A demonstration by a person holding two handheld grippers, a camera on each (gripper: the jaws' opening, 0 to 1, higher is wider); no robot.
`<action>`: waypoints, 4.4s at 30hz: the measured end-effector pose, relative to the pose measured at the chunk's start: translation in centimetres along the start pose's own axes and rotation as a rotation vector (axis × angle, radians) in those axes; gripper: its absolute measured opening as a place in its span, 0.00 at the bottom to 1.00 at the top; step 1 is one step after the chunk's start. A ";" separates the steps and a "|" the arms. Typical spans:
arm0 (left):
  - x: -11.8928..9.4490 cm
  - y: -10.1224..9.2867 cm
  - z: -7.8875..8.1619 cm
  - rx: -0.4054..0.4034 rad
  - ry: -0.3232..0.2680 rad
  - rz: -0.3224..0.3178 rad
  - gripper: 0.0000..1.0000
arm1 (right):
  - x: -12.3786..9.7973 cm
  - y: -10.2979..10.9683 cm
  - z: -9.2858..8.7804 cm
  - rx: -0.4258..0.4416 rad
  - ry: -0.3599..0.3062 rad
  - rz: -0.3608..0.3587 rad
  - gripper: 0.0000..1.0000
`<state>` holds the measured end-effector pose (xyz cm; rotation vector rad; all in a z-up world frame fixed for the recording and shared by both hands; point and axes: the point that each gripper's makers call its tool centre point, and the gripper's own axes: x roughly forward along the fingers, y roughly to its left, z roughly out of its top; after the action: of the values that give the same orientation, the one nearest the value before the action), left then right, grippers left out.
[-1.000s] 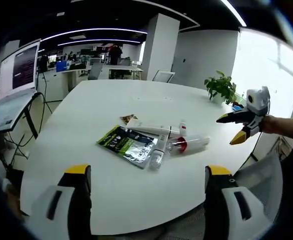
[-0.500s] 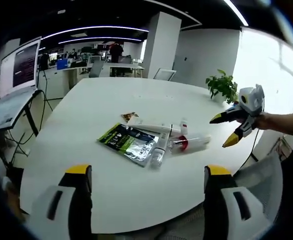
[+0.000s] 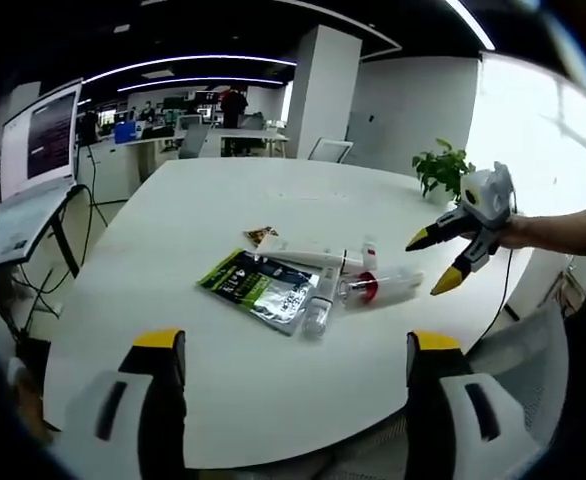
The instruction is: Arrange the skincare products in the storage area until every visible bottle or jar stands upright without overlapping.
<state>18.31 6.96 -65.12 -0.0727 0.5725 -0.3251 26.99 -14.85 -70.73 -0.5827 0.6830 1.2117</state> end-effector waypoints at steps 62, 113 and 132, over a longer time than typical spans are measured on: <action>-0.1 -0.1 0.1 -0.028 -0.003 0.011 0.83 | 7.5 -0.8 -1.0 -0.232 0.253 0.169 0.31; 0.1 -0.3 -0.1 0.016 0.006 -0.002 0.82 | 4.7 -0.6 -0.9 -0.012 0.047 -0.003 0.28; 0.6 -1.6 -0.8 0.156 0.071 -0.020 0.82 | 2.0 1.3 1.6 0.089 -0.113 -0.093 0.28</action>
<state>17.93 5.30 -65.84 0.0840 0.6156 -0.3918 26.38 -12.09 -71.24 -0.4637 0.6048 1.1134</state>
